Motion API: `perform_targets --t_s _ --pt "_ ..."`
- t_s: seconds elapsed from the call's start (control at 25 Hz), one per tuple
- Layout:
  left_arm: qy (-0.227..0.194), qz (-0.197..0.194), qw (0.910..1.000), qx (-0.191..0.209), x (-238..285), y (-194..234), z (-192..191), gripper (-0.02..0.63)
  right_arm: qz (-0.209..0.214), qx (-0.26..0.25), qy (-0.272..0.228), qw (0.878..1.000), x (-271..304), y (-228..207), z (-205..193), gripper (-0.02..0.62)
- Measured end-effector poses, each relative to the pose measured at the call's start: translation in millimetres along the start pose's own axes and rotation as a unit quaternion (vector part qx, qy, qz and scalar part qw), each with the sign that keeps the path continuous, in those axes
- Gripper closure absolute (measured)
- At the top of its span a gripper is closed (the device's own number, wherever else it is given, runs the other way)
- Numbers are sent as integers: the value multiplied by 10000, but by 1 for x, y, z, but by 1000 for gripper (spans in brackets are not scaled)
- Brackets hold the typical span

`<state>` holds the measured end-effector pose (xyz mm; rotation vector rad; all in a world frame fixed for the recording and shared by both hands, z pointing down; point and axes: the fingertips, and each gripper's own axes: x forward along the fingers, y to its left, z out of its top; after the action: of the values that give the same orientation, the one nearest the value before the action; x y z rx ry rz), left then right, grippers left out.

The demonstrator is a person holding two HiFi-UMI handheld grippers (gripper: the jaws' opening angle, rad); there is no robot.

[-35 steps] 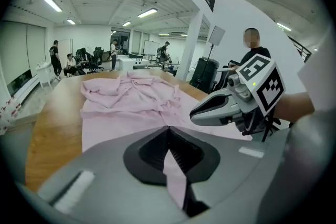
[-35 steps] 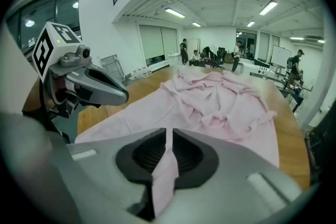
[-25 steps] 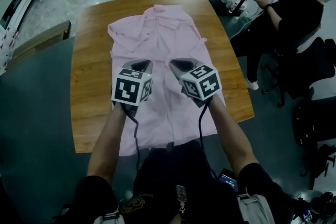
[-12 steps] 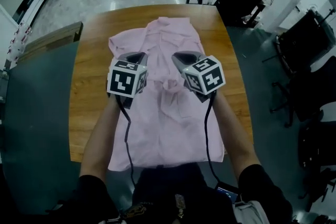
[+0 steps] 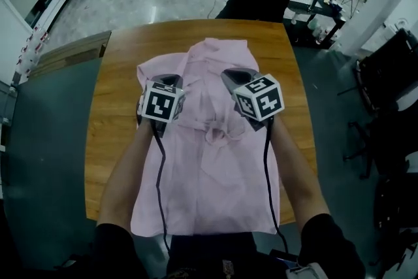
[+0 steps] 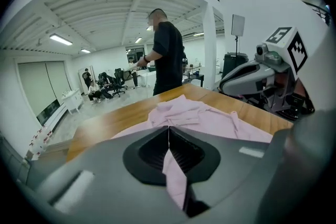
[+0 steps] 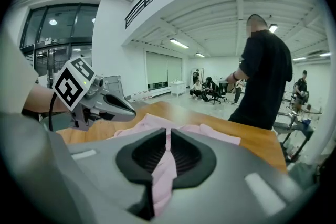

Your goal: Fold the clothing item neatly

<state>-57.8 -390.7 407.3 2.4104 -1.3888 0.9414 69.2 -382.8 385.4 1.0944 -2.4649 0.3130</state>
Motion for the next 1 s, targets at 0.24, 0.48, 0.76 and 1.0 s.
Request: perform_targets --t_s 0.24,0.48,0.76,1.0 --pt "156 58 9998 -110 52 45 -25 589 196 -6 202 9996 63 -10 3 569" --pt "292 162 9988 -372 83 92 -75 589 753 180 634 9950 152 20 -25 517" --pt "331 174 9979 -528 97 118 -101 591 1122 509 1534 9805 229 39 -66 388" --pt "203 73 9983 -546 99 125 -109 591 998 18 1917 9764 247 49 -81 533"
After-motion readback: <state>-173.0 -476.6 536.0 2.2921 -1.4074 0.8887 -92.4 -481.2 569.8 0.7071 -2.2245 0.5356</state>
